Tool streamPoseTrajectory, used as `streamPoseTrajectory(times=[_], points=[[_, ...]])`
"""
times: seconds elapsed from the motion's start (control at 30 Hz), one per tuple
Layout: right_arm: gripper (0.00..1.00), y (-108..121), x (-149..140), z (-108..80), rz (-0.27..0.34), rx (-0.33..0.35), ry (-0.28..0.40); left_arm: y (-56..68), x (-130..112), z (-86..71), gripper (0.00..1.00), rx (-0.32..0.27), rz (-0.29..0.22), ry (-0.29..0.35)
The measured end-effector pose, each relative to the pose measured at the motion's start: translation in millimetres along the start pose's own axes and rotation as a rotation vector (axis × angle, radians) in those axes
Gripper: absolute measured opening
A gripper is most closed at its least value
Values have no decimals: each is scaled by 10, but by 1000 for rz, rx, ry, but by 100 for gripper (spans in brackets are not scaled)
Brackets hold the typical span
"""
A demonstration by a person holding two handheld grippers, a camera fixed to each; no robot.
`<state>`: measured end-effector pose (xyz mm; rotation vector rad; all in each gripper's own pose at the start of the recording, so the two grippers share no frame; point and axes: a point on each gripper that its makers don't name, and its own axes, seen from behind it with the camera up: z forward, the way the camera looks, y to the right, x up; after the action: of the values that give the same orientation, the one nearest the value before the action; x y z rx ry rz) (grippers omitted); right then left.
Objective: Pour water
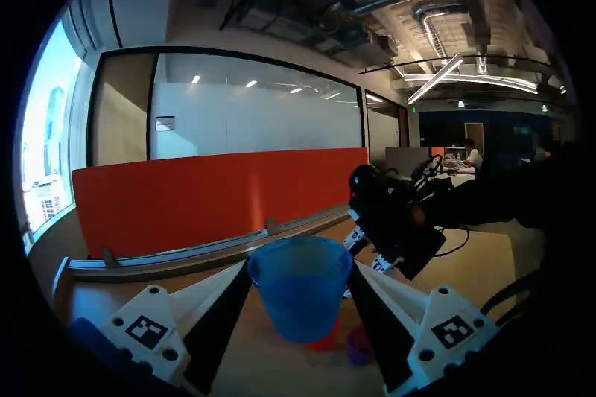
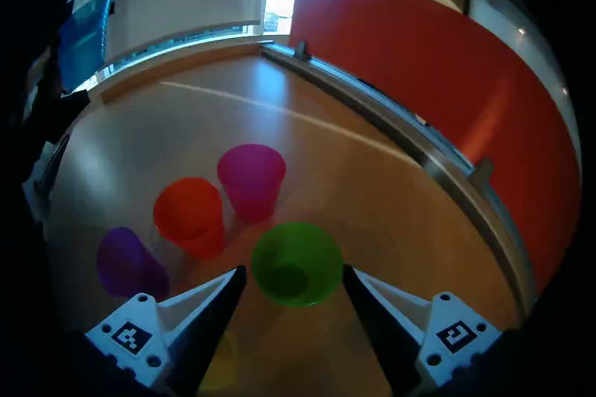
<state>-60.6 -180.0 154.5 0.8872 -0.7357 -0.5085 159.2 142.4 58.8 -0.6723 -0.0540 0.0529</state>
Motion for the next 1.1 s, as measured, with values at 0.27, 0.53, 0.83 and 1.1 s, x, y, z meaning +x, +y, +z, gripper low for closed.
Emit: streamPoseTrajectory(times=[0.27, 0.53, 0.83, 1.1], points=[[100, 18, 7, 96, -1, 7, -12, -6, -40, 15, 87, -1, 2, -5], [100, 25, 10, 186, -3, 8, -16, -14, -60, 17, 87, 1, 2, -8], [98, 28, -23, 234, 3, 6, -18, -20, -71, 10, 87, 3, 2, -9], [95, 22, -30, 250, 15, 6, -10, -25, -72, 2, 87, 2, 0, -8]])
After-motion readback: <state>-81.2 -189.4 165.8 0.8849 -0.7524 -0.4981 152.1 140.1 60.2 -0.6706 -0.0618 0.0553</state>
